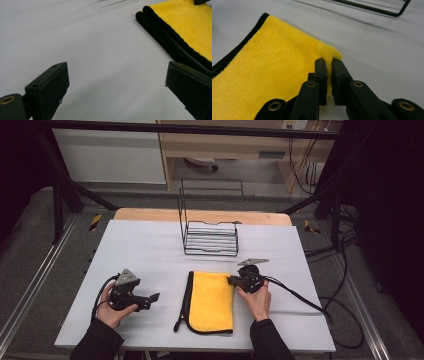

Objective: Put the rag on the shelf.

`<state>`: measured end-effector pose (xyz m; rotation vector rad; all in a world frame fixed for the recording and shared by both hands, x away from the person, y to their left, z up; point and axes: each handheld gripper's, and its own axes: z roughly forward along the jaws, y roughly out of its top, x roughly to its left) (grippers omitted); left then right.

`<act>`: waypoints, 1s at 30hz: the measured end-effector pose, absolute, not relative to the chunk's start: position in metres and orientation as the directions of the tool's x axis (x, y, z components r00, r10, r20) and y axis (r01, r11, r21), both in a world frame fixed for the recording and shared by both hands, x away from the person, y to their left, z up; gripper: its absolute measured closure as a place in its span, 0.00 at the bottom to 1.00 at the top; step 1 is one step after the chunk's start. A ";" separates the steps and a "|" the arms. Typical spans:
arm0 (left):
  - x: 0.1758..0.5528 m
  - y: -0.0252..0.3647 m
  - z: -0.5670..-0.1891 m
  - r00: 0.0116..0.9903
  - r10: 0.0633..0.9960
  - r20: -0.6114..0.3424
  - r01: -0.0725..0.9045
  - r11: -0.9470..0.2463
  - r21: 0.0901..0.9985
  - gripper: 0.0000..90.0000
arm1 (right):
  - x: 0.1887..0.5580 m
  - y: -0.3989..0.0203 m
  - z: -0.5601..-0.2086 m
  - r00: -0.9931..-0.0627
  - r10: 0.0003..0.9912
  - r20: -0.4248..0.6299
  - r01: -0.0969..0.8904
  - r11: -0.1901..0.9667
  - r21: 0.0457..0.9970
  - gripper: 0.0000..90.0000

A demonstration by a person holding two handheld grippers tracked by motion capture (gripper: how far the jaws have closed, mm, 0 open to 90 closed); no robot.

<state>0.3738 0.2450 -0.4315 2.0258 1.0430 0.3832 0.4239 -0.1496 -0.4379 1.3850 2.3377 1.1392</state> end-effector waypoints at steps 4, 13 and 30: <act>0.377 0.238 -0.427 0.625 0.775 -0.091 0.531 -0.337 0.778 0.05 | 0.424 -0.150 -0.442 -0.562 0.804 0.196 0.644 0.276 0.714 0.88; 0.386 0.209 -0.416 0.655 0.754 -0.057 0.495 -0.370 0.786 0.07 | 0.415 -0.169 -0.430 -0.615 0.770 0.169 0.555 0.270 0.787 0.52; 0.432 0.147 -0.423 0.635 0.770 -0.071 0.542 -0.377 0.751 0.23 | 0.406 -0.185 -0.432 -0.622 0.758 0.194 0.555 0.253 0.792 0.11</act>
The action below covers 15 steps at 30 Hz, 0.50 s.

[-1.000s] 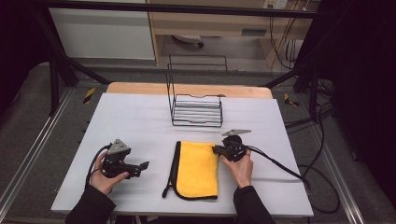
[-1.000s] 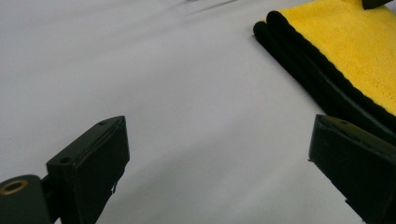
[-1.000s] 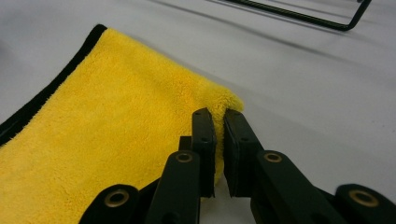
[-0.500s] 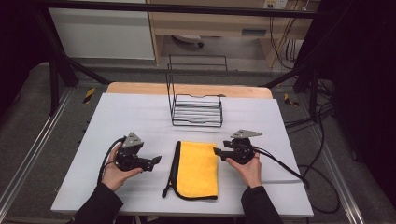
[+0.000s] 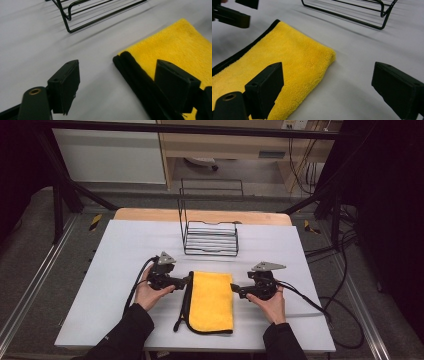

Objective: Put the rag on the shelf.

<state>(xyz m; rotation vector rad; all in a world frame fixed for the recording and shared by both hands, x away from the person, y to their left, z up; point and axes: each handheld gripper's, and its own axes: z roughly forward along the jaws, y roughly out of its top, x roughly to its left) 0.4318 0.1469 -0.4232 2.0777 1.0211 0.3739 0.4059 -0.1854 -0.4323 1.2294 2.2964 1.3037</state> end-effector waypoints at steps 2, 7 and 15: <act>0.436 0.142 -0.426 0.631 0.772 -0.078 0.550 -0.373 0.747 0.27 | 0.406 -0.185 -0.432 -0.621 0.758 0.199 0.559 0.251 0.790 0.10; 0.446 0.134 -0.433 0.617 0.780 -0.102 0.576 -0.359 0.734 0.41 | 0.405 -0.184 -0.434 -0.618 0.763 0.190 0.561 0.259 0.786 0.09; 0.452 0.127 -0.441 0.619 0.772 -0.142 0.608 -0.357 0.709 0.57 | 0.407 -0.183 -0.435 -0.616 0.761 0.205 0.571 0.252 0.781 0.09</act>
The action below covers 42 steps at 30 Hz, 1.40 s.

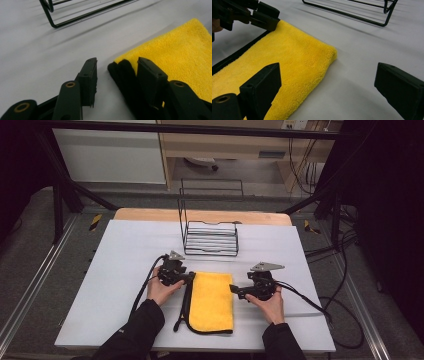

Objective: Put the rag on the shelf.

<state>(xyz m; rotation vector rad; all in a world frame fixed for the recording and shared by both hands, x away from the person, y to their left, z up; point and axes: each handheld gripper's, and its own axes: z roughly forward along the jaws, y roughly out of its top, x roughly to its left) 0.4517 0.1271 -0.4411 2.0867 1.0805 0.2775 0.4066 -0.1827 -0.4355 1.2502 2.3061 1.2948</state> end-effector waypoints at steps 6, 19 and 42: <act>0.453 0.124 -0.445 0.625 0.762 -0.169 0.625 -0.359 0.693 0.64 | 0.407 -0.183 -0.435 -0.618 0.756 0.216 0.574 0.246 0.781 0.09; 0.451 0.121 -0.446 0.622 0.759 -0.191 0.643 -0.356 0.678 0.77 | 0.417 -0.173 -0.439 -0.609 0.756 0.242 0.592 0.230 0.772 0.12; 0.449 0.121 -0.448 0.644 0.746 -0.171 0.616 -0.372 0.694 0.85 | 0.436 -0.162 -0.457 -0.577 0.765 0.284 0.657 0.229 0.718 0.72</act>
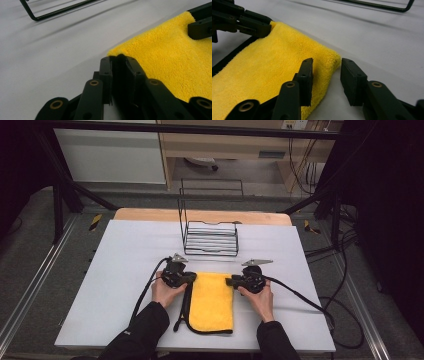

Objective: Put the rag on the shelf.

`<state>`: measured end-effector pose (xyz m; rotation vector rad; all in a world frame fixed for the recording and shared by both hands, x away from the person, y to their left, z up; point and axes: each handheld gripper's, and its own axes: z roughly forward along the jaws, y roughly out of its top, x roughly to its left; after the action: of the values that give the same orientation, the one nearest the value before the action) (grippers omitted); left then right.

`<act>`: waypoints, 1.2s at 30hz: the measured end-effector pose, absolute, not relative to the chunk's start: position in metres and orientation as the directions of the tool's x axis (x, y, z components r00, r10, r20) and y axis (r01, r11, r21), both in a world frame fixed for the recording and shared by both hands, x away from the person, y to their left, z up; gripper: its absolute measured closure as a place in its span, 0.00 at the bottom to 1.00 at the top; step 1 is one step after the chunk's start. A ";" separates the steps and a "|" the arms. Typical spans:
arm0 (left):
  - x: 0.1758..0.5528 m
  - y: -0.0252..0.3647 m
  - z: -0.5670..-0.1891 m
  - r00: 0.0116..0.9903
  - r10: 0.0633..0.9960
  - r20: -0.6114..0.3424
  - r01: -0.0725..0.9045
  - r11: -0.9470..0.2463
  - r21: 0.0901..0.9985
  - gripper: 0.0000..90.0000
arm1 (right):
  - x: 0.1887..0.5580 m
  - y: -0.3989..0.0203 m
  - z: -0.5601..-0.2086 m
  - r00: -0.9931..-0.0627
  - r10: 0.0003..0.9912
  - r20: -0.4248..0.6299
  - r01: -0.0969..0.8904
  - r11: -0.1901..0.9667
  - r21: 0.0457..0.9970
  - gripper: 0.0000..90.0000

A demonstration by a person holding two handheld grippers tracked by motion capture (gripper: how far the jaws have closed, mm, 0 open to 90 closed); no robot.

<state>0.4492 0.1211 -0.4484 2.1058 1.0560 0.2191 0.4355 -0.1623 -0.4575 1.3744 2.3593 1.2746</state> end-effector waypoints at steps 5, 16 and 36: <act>0.450 0.121 -0.448 0.639 0.748 -0.181 0.623 -0.365 0.692 0.85 | 0.435 -0.154 -0.456 -0.575 0.766 0.288 0.669 0.238 0.704 0.84; 0.450 0.124 -0.446 0.633 0.747 -0.202 0.633 -0.350 0.690 0.88 | 0.435 -0.155 -0.453 -0.560 0.767 0.312 0.686 0.218 0.695 0.93; 0.427 0.140 -0.419 0.680 0.705 -0.202 0.537 -0.290 0.792 0.89 | 0.418 -0.158 -0.426 -0.607 0.741 0.287 0.599 0.190 0.778 0.93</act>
<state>0.4268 0.1397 -0.4194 1.9714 0.9619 0.2307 0.4182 -0.1577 -0.4263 1.3088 2.3002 1.3876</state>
